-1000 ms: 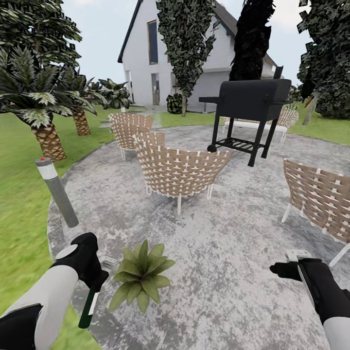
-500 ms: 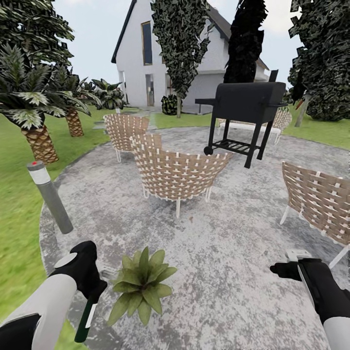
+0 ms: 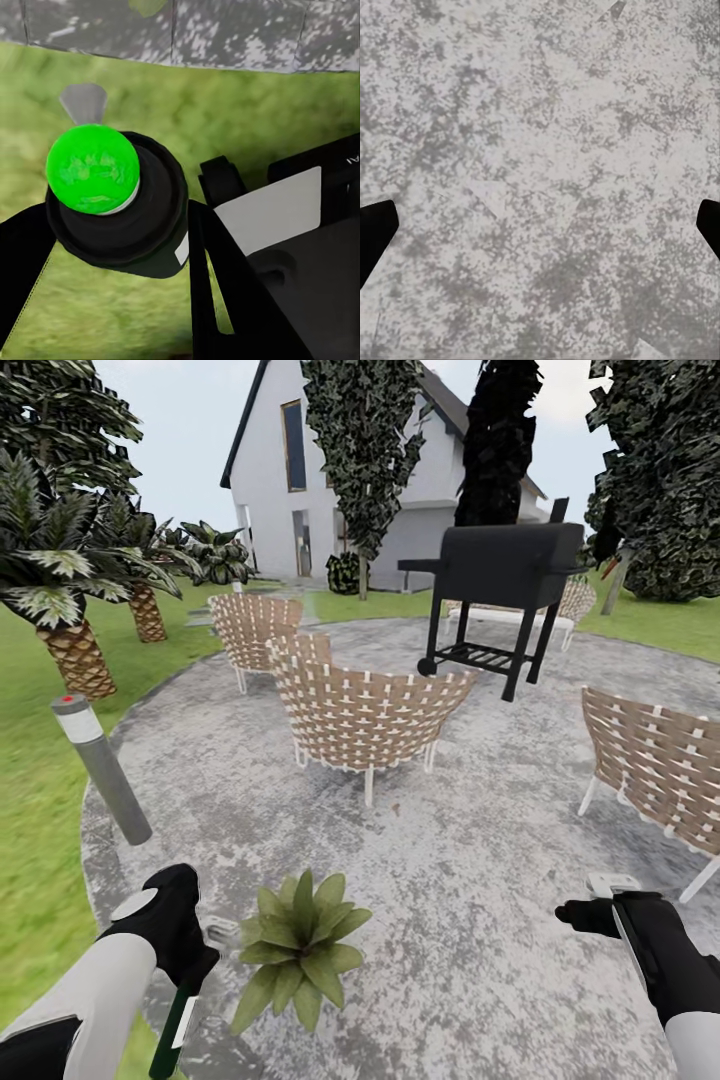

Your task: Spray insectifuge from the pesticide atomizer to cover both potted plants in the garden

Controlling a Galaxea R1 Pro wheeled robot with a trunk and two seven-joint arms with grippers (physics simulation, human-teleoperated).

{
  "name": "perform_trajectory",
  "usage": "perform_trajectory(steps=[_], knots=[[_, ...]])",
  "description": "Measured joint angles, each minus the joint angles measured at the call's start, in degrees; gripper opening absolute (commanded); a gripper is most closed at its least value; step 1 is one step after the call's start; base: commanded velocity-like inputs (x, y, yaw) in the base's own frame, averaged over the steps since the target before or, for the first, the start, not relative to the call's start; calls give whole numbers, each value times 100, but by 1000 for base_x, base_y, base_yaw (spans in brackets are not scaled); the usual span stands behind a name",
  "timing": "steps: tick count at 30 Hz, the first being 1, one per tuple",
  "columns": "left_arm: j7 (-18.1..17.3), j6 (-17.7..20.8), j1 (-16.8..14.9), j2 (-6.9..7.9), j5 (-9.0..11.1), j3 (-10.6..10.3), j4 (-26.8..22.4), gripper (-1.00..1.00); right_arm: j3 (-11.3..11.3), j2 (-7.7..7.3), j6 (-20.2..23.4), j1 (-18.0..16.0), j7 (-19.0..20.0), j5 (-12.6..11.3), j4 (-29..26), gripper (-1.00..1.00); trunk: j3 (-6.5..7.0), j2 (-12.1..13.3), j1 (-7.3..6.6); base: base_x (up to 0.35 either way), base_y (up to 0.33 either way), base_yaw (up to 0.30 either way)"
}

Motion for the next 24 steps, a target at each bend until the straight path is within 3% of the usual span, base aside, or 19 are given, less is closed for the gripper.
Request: perform_trajectory(steps=[10,17,24], knots=[[0,0,5,0,0,0,-5,-100,0,-2,5,0,0,0,0,100,0,0,0,0,287,-34],[2,-2,62,7,2,-2,7,-100,-1,-1,8,1,1,-2,-3,100,0,0,0,0,31,-218],[0,0,71,0,1,0,-12,-100,0,-1,1,0,0,0,0,100,0,0,0,0,80,-27]])
